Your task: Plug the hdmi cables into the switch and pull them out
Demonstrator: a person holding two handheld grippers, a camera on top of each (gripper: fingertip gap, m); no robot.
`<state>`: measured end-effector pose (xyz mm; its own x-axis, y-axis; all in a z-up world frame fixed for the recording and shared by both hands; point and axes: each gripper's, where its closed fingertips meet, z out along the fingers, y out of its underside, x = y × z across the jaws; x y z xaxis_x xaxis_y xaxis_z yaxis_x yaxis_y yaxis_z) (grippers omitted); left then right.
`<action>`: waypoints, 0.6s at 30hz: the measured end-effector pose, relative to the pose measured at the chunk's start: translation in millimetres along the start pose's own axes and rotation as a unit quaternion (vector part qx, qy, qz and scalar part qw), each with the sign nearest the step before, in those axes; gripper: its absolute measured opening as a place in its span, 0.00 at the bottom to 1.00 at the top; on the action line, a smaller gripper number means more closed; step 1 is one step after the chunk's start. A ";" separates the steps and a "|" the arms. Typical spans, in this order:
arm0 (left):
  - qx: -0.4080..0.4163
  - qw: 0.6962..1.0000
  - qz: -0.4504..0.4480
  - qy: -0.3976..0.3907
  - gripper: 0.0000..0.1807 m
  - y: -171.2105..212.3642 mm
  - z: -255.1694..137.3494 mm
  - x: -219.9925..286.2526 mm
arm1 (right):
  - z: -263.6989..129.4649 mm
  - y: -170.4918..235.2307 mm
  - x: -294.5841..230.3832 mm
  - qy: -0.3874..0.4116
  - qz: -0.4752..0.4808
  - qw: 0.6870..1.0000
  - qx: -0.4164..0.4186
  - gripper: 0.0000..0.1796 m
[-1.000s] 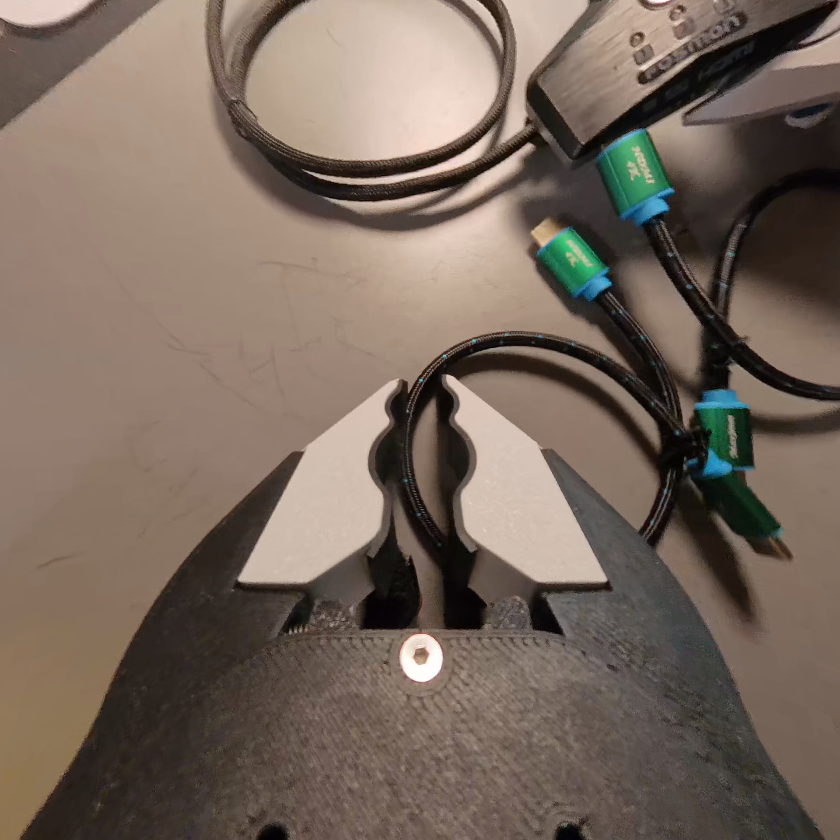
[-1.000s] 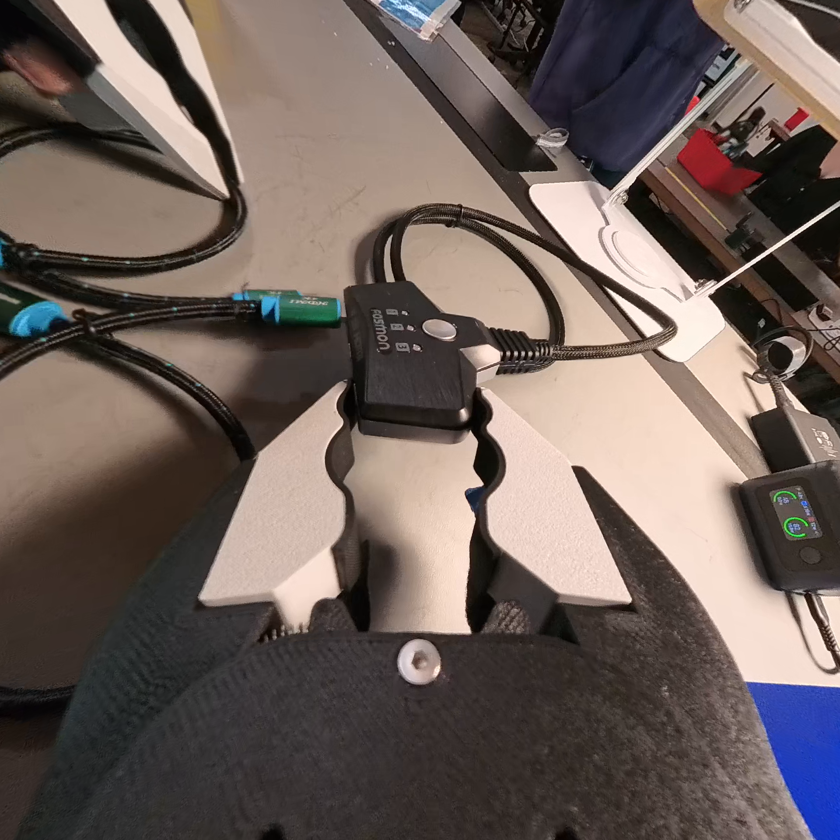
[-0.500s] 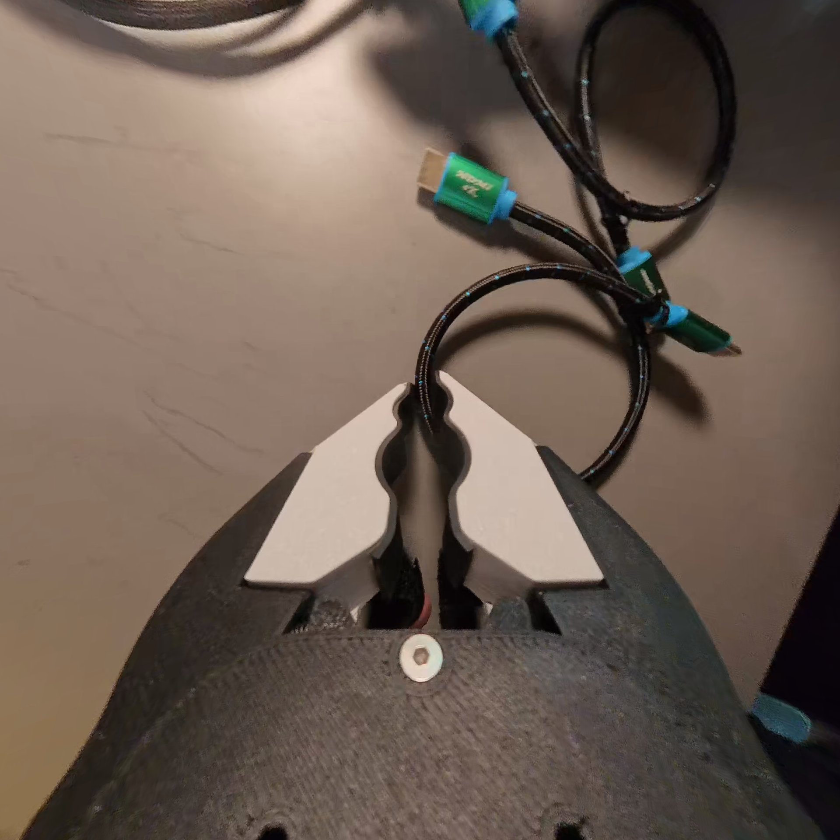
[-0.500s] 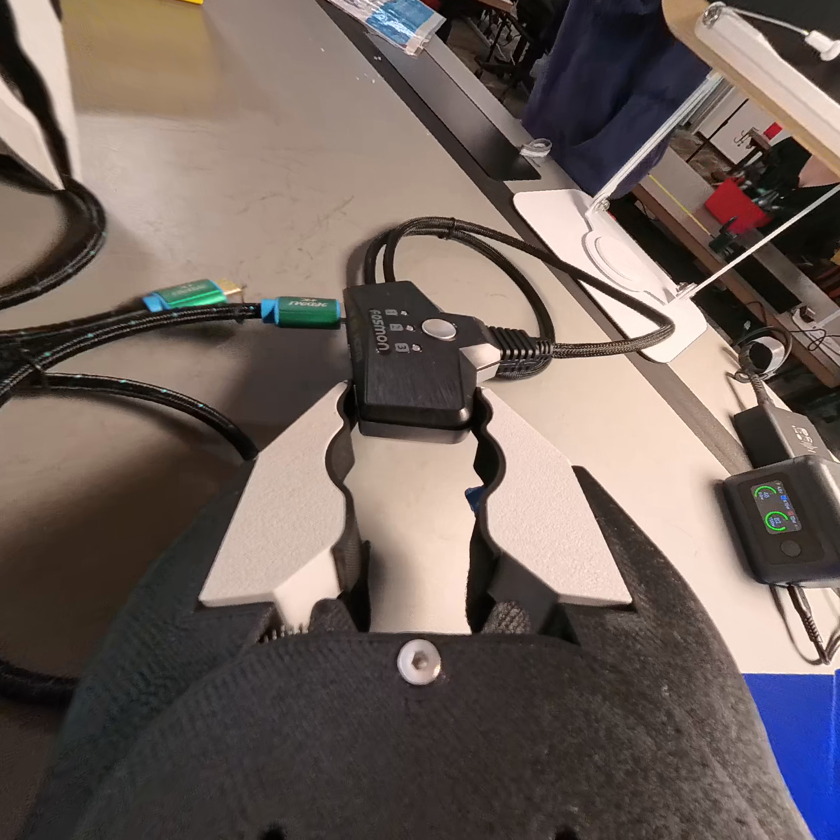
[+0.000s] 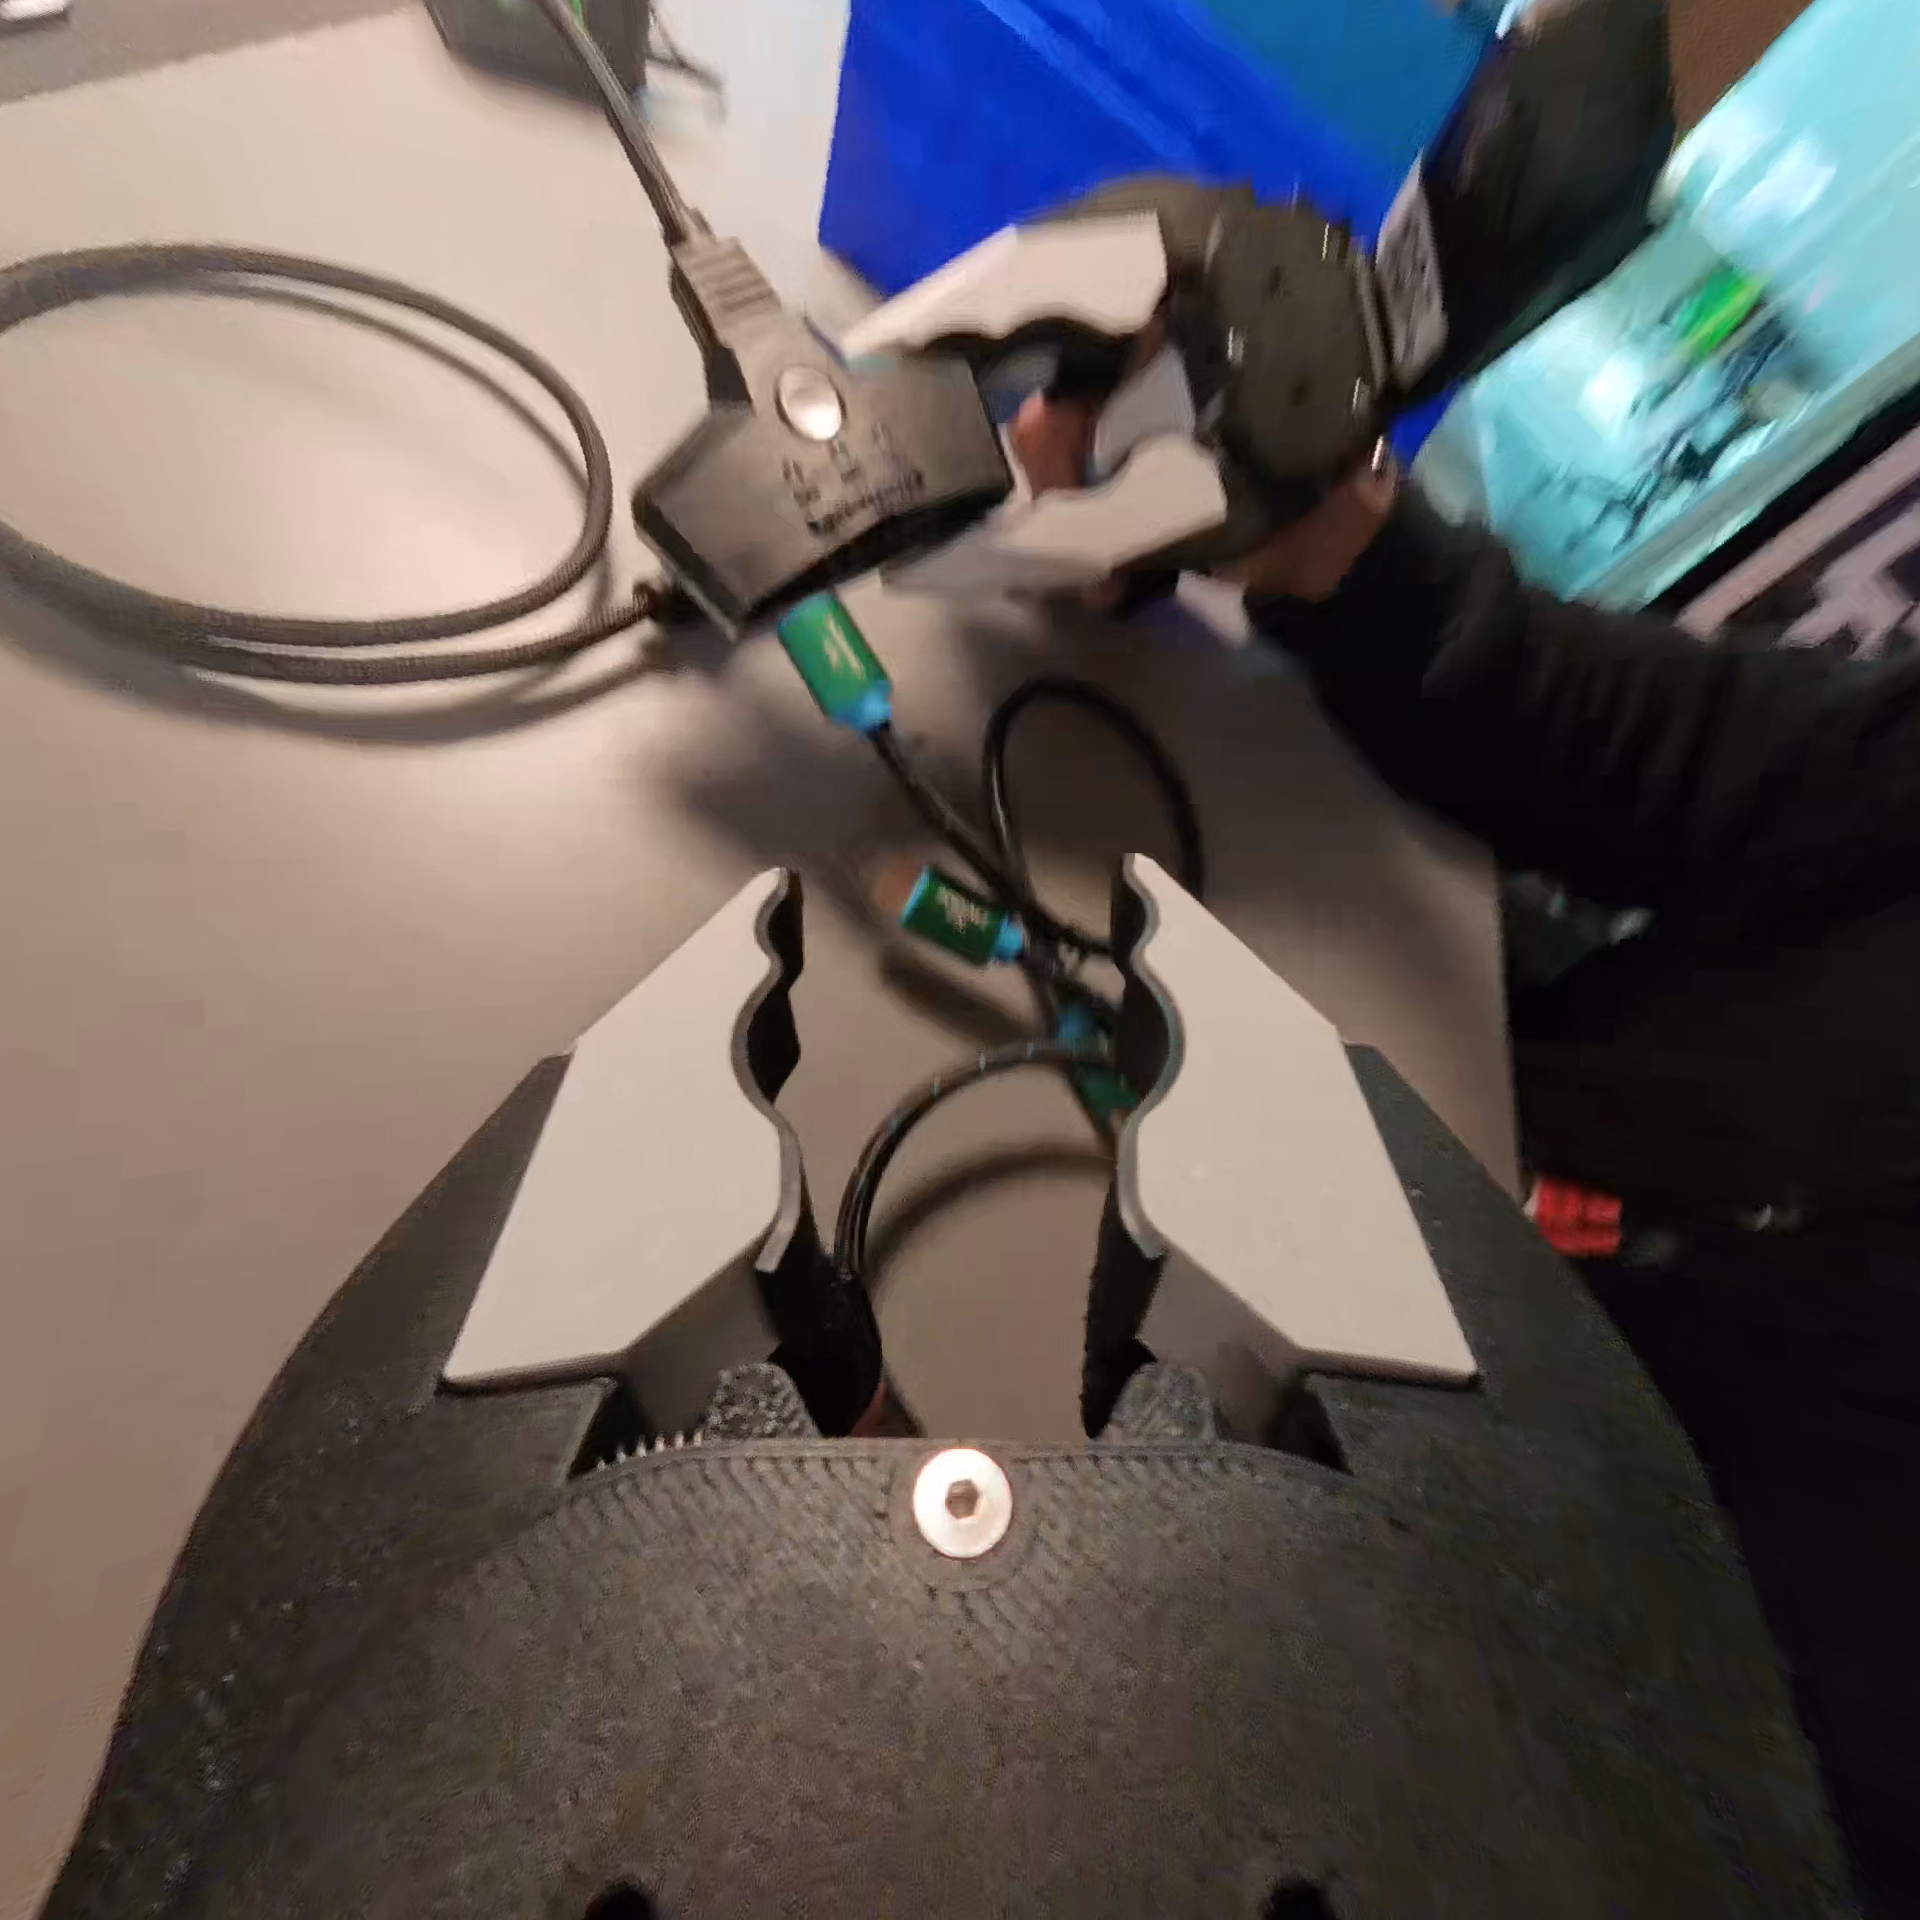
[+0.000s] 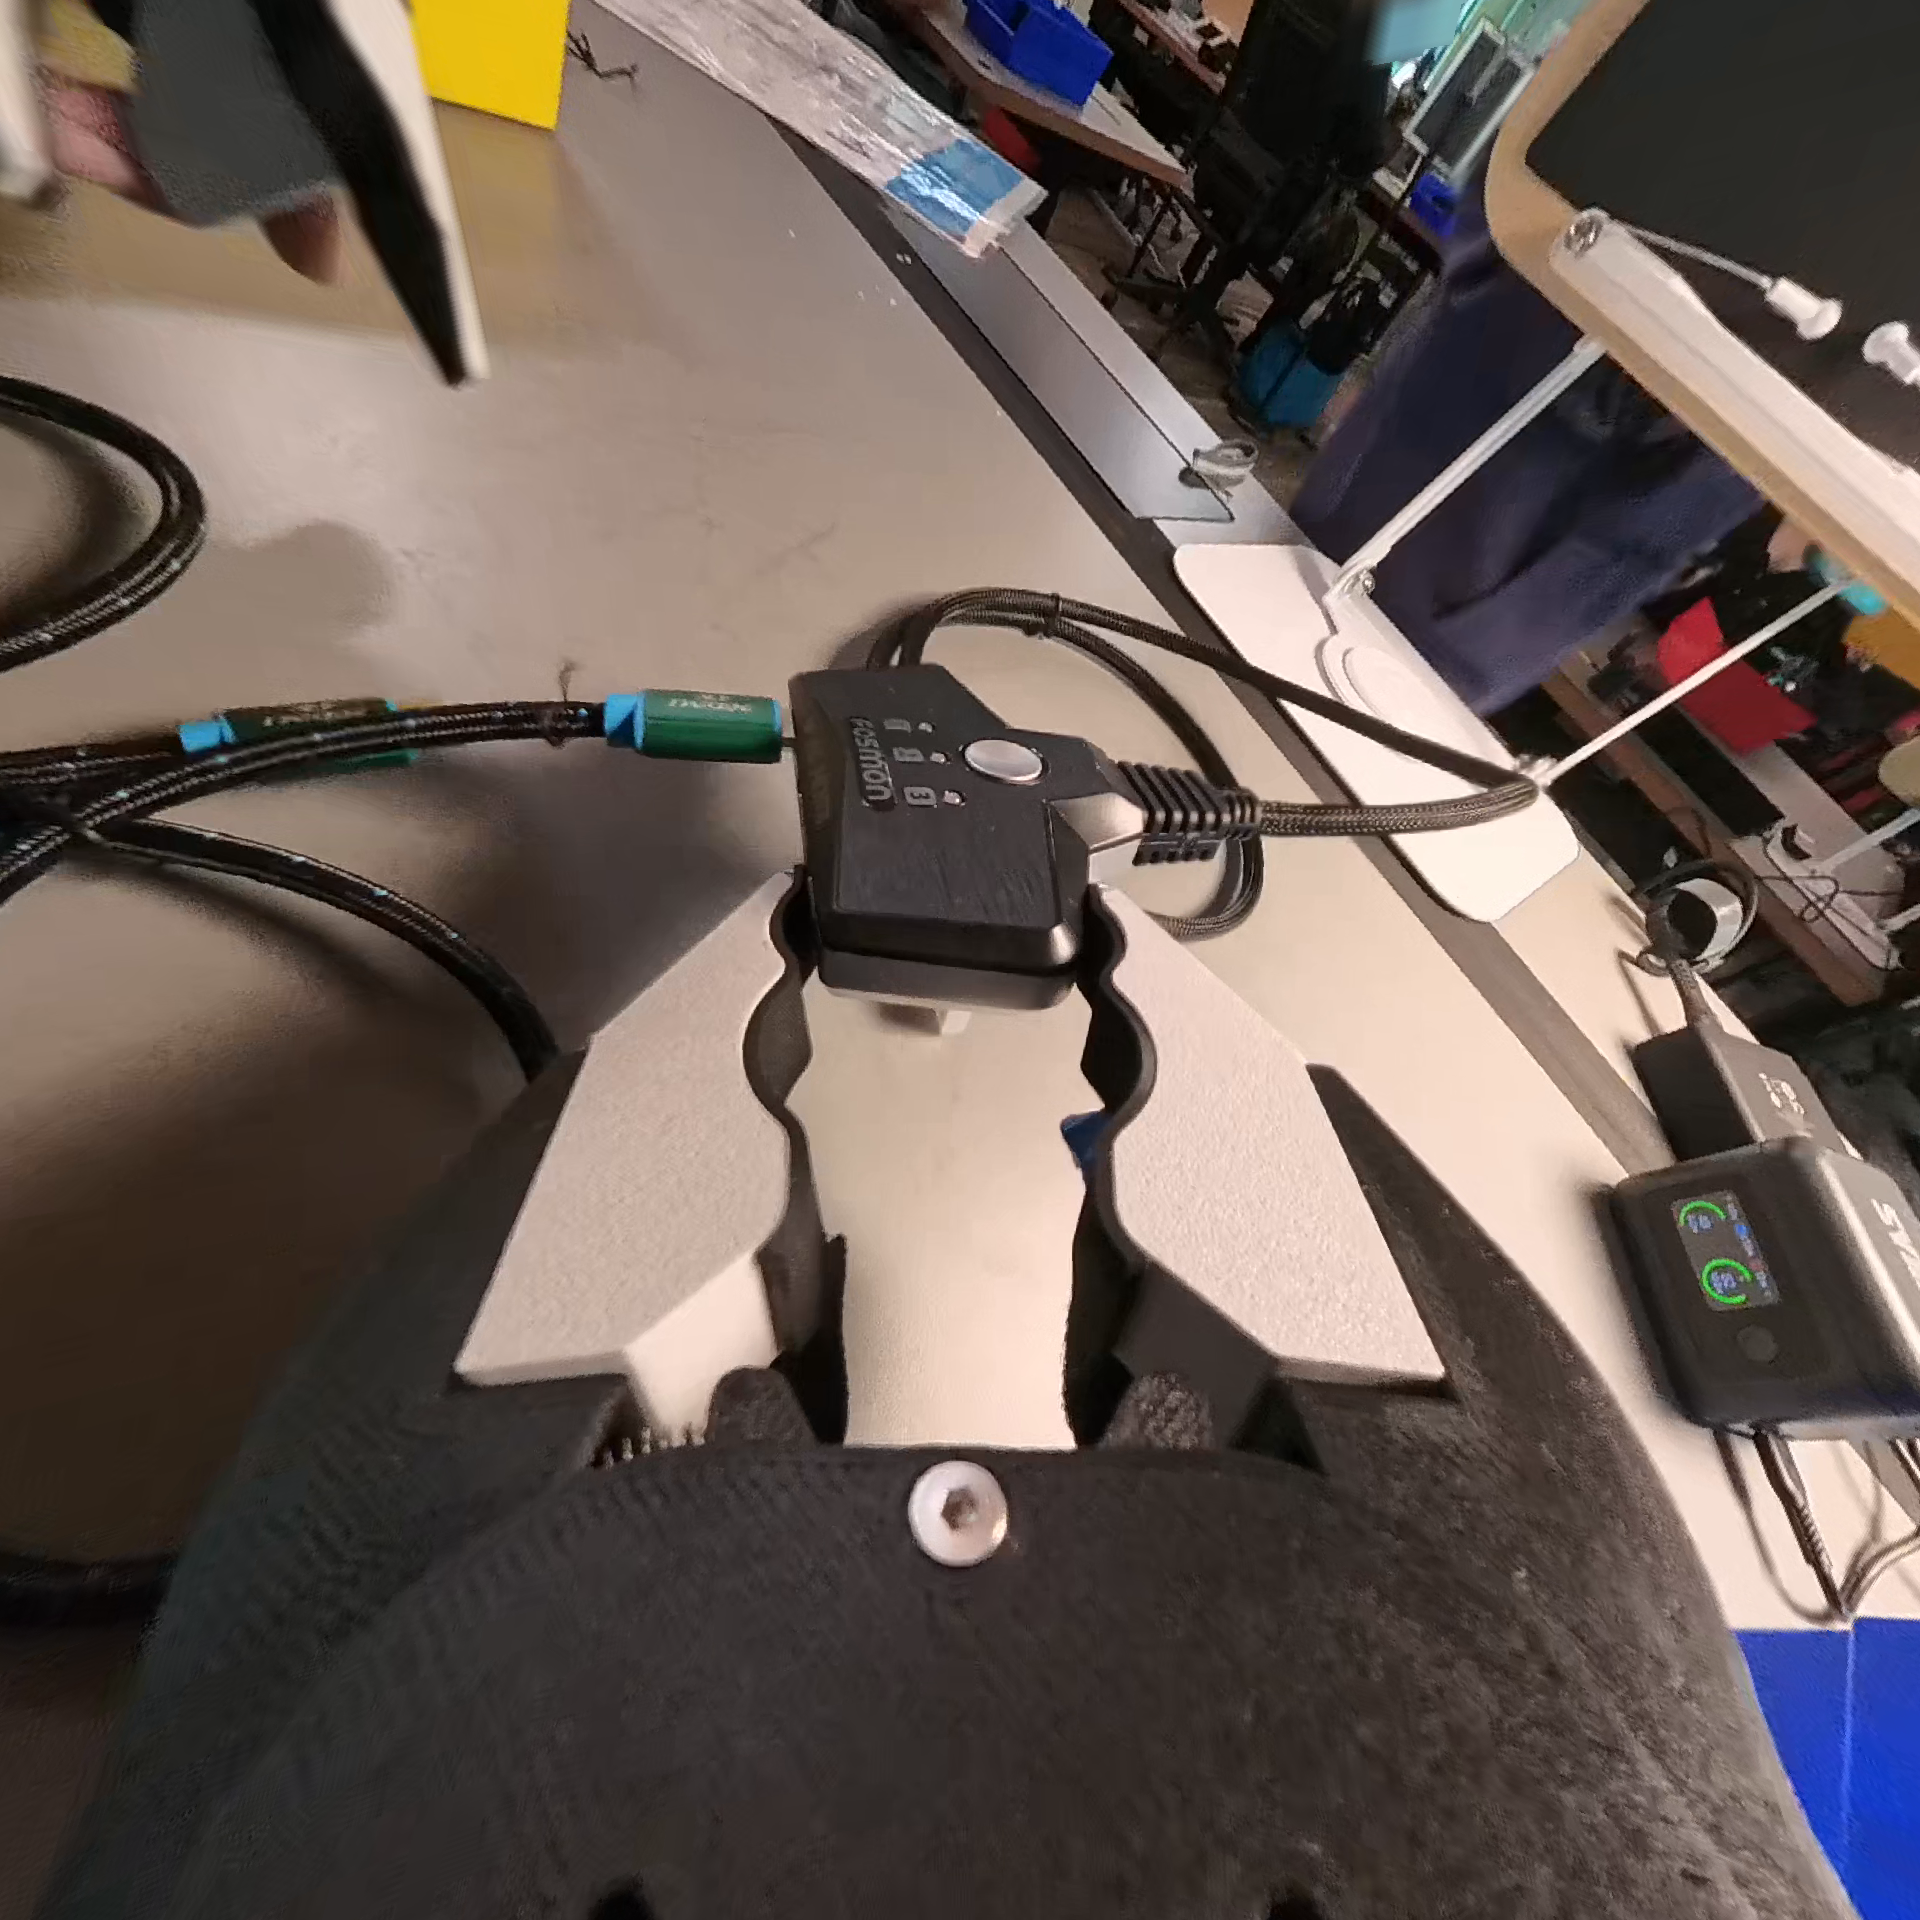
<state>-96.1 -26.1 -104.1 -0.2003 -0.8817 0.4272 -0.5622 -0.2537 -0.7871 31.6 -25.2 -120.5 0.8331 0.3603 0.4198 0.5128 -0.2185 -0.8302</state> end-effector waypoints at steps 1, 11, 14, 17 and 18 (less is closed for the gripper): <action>0.025 0.999 -0.022 0.008 0.34 -8.8 4.4 -1.9 | -0.9 -4.2 -0.8 -0.004 -0.006 1.000 0.008 0.29; 0.168 0.949 -0.189 0.186 0.28 -47.9 23.1 -10.2 | 3.5 -71.3 -34.3 -0.112 -0.151 0.978 0.096 0.29; 0.203 0.943 -0.178 0.196 0.19 -55.2 18.7 -5.9 | 7.9 -79.2 -33.2 -0.125 -0.179 0.971 0.099 0.29; 0.242 0.935 -0.185 0.183 0.12 -66.1 11.7 -11.2 | 14.1 -68.0 -14.4 -0.092 -0.168 0.981 0.038 0.29; 0.251 0.937 -0.183 0.156 0.12 -67.6 12.4 -16.5 | 14.4 -58.2 -2.6 -0.059 -0.162 0.985 -0.003 0.28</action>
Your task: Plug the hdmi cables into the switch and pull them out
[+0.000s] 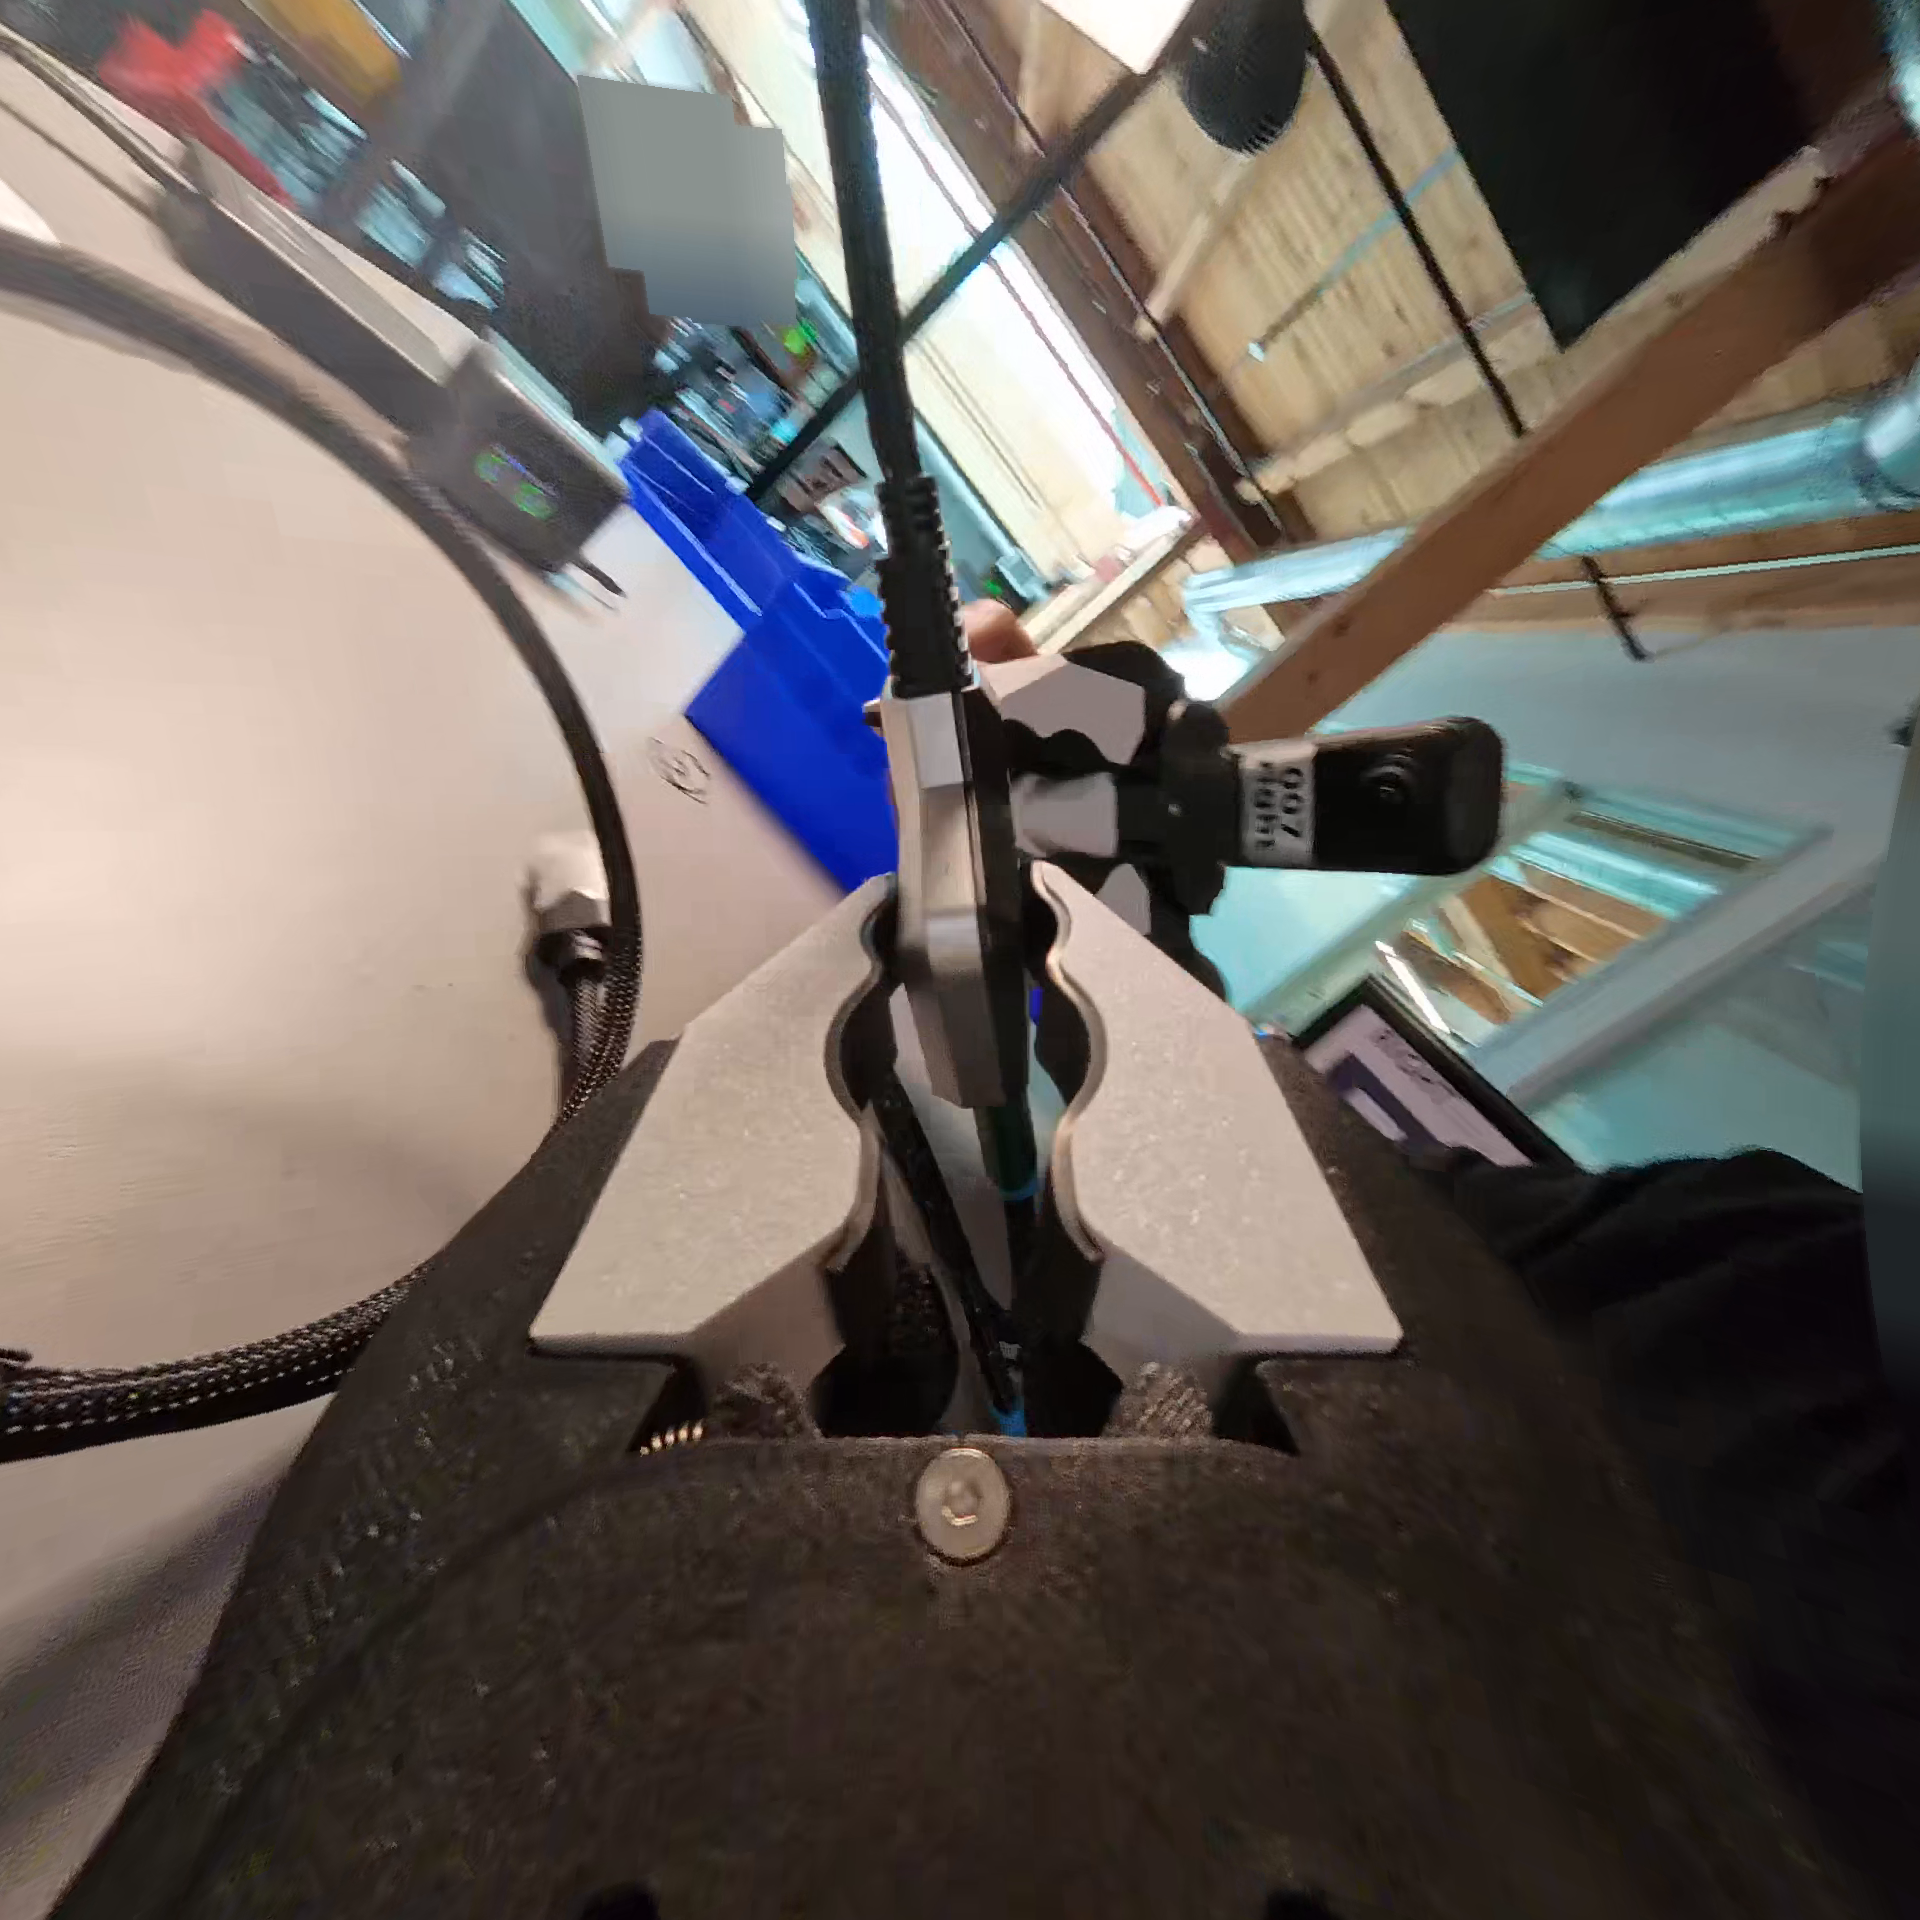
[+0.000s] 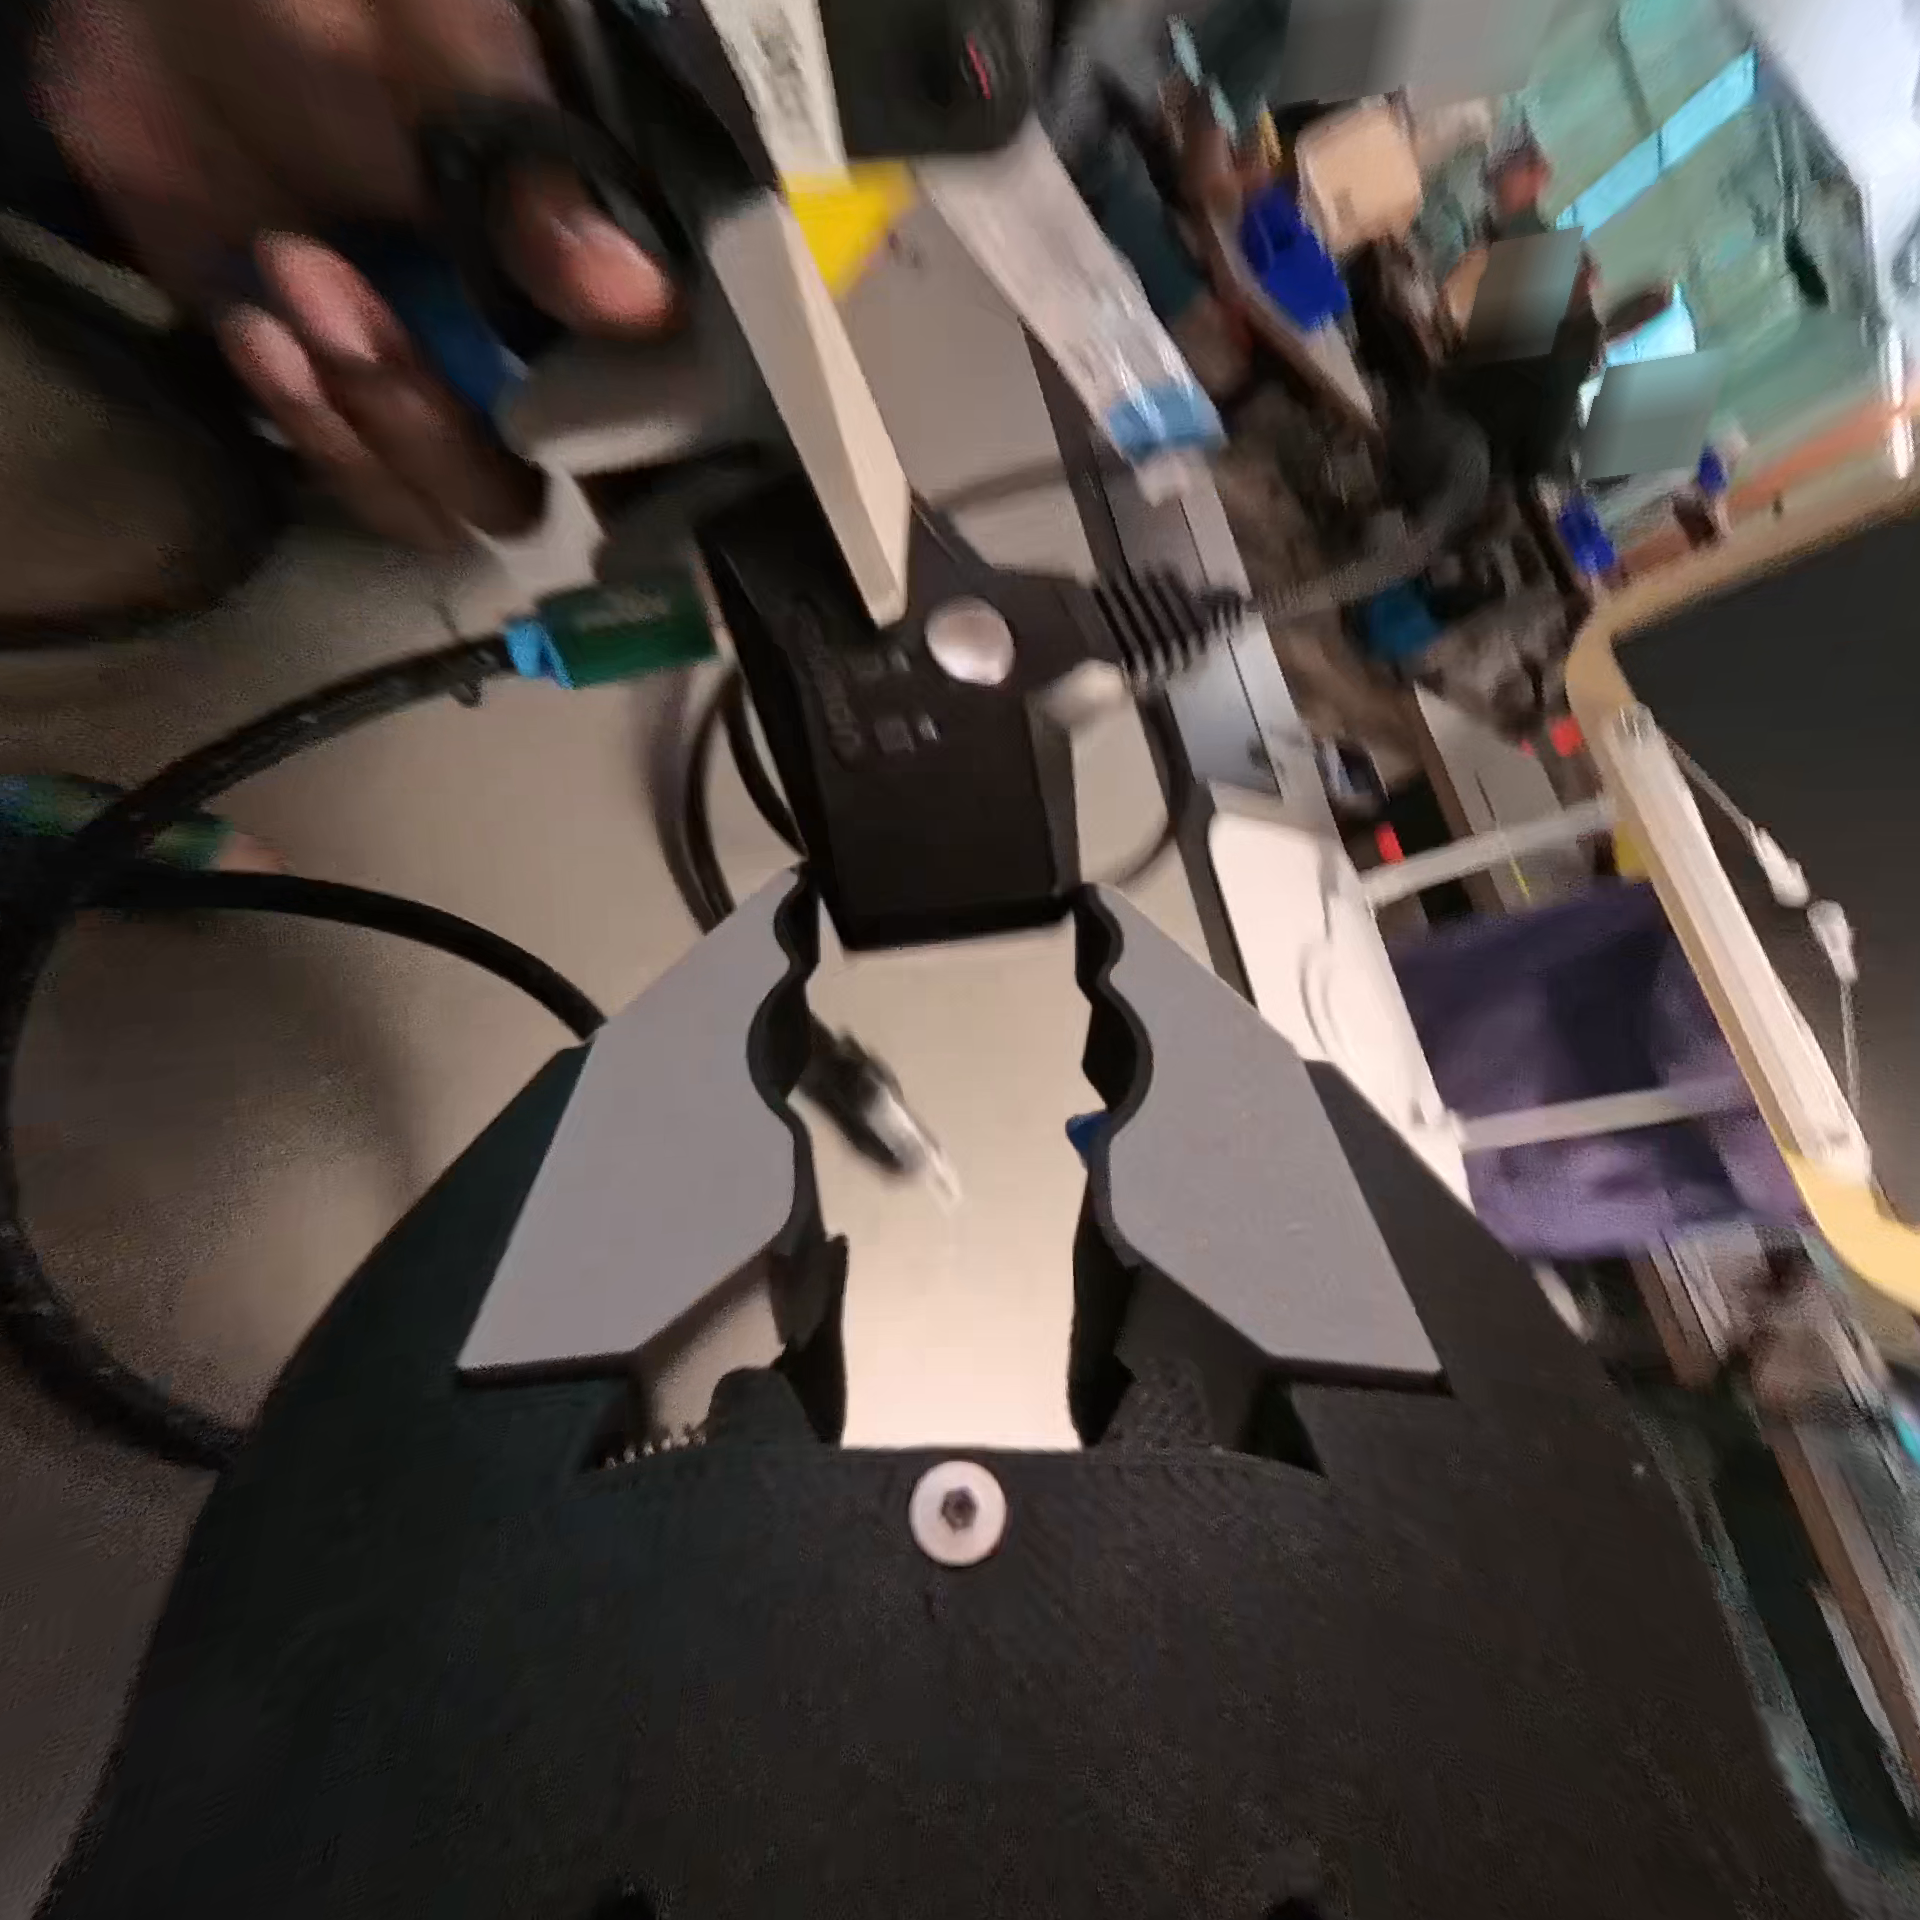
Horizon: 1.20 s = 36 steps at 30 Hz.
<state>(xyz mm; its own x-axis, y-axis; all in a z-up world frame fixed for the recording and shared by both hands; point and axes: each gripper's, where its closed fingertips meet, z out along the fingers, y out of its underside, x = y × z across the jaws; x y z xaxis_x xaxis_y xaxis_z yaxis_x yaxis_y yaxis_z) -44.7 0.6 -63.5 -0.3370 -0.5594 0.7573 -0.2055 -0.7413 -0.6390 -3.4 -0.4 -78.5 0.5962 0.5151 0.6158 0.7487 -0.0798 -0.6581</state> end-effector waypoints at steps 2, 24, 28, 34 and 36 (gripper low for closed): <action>0.031 0.999 0.007 -0.027 0.11 -8.2 -2.5 -5.8 | -13.2 29.9 14.1 0.063 0.027 0.992 -0.101 0.28; 0.171 0.967 0.059 -0.180 0.11 -46.0 -54.0 -28.9 | -36.0 10.8 -136.1 -0.166 0.139 0.959 -0.182 0.14; 0.171 0.968 0.057 -0.176 0.11 -45.4 -52.9 -28.7 | -46.5 10.7 -134.0 -0.116 0.281 0.935 -0.181 0.28; 0.169 0.970 0.060 -0.167 0.11 -41.1 -48.4 -26.3 | -38.6 30.3 -151.5 -0.108 0.263 0.931 -0.228 0.26; 0.170 0.970 0.055 -0.167 0.11 -41.5 -49.8 -27.1 | -44.0 30.2 -152.6 -0.121 0.242 0.936 -0.225 0.24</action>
<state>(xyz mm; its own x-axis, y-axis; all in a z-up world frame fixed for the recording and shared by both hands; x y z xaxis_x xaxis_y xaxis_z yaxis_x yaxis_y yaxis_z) -72.8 65.0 -64.2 -0.0120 -0.6894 0.7242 0.1497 -0.7174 -0.6804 -59.0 -119.0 -173.3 0.8550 0.4994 0.1400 0.4860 -0.6772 -0.5524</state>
